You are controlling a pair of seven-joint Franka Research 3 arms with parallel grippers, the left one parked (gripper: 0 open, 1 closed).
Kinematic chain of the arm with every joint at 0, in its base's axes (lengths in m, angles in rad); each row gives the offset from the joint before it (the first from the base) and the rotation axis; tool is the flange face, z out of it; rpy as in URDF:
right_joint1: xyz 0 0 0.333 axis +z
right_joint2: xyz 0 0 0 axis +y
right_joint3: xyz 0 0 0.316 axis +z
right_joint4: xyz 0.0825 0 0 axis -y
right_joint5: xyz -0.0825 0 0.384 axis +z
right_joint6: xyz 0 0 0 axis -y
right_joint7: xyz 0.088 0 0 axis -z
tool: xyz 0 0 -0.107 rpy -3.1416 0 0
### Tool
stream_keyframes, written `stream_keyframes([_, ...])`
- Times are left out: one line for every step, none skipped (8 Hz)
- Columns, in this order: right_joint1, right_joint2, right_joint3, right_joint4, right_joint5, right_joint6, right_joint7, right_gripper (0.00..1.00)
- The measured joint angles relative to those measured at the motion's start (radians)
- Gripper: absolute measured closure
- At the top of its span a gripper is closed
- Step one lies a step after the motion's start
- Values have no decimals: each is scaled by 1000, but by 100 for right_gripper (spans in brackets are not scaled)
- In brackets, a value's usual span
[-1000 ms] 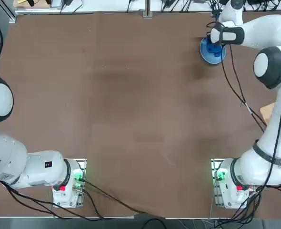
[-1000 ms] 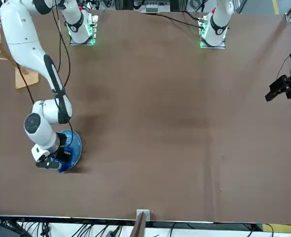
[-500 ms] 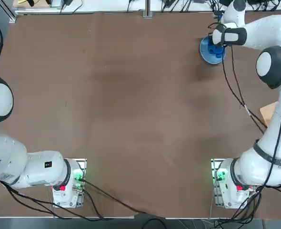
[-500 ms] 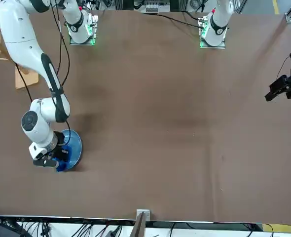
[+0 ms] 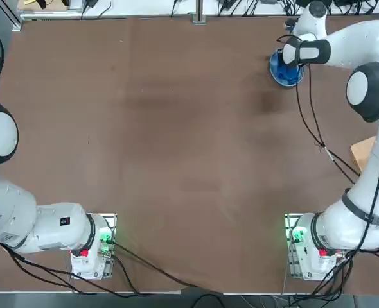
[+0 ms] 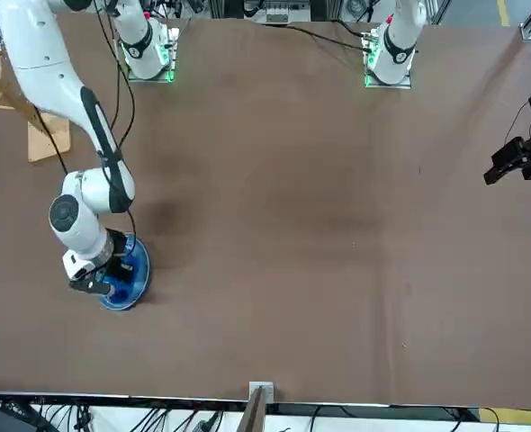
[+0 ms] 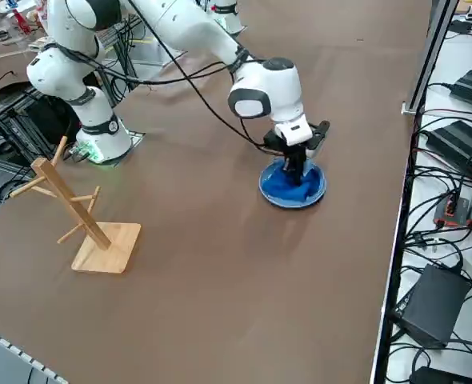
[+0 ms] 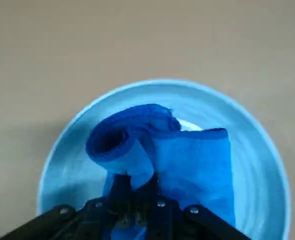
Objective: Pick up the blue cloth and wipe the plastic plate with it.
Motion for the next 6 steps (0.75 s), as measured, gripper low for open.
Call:
stream_keyframes([18, -2, -3, -1, 0, -6, 11, 96])
stream_keyframes([32, -1, -5, 2, 1, -7, 21, 96])
stream_keyframes([39, 4, -8, 12, 2, -11, 25, 96])
stream_keyframes([41, 12, -7, 28, 2, -21, 25, 96])
stream_keyframes([41, 26, -6, 51, 2, -26, 23, 96])
stream_keyframes([35, 42, -4, 77, 3, -28, 8, 96])
